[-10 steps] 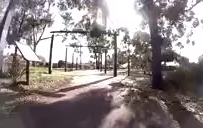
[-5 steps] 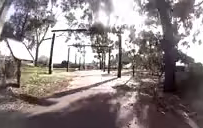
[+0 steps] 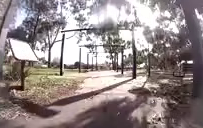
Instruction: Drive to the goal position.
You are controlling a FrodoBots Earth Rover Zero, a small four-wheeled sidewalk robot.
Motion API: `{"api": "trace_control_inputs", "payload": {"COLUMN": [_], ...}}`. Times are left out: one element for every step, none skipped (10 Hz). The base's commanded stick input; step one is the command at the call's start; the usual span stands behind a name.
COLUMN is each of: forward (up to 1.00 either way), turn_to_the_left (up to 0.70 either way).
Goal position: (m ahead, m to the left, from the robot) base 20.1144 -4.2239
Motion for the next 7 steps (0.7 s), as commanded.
{"api": "trace_control_inputs", "payload": {"forward": [1.00, 1.00, 1.00, 1.00, 1.00, 1.00, 1.00], "turn_to_the_left": [0.00, 0.00, 0.00, 0.00, 0.00, 0.00, 0.00]}}
